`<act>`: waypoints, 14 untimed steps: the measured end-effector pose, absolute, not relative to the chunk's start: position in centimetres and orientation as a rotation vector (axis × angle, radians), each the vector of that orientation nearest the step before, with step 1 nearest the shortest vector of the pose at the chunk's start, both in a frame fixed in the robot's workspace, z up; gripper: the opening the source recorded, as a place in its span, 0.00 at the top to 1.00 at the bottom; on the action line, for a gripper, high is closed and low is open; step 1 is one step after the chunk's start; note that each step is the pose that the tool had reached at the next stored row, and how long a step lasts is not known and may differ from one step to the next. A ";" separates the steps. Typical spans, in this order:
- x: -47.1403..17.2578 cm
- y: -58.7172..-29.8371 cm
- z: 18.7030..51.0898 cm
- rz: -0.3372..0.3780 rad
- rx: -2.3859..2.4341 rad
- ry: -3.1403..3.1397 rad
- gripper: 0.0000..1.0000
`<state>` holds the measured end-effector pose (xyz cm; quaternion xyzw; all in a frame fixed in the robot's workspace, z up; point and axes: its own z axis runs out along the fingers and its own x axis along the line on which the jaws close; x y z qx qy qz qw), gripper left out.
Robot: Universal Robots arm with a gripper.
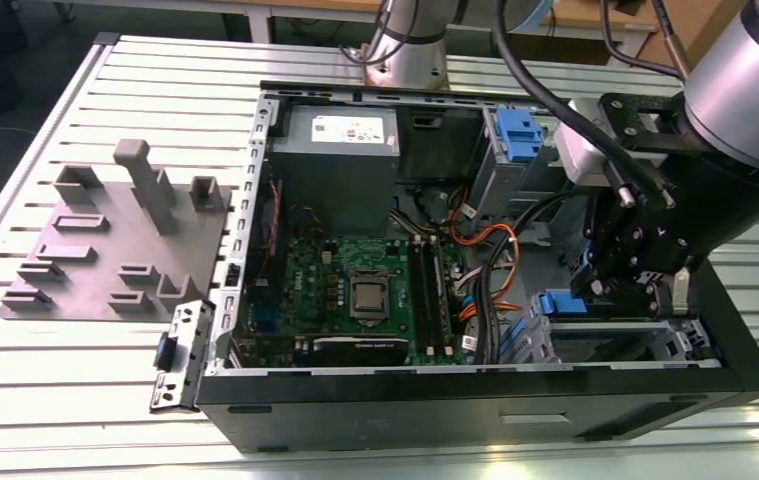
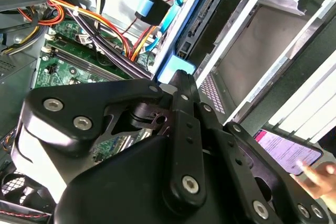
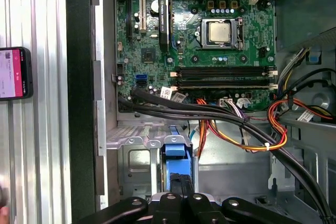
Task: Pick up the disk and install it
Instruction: 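Insert the first disk wire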
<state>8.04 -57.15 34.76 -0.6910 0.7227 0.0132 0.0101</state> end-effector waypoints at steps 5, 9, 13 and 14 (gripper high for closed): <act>8.0 -57.2 34.4 0.047 -2.154 2.253 0.89; 8.0 -57.2 34.4 0.048 -2.154 2.253 0.89; 8.0 -57.2 34.4 0.048 -2.154 2.253 0.89; 8.0 -57.2 34.4 0.048 -2.154 2.253 0.89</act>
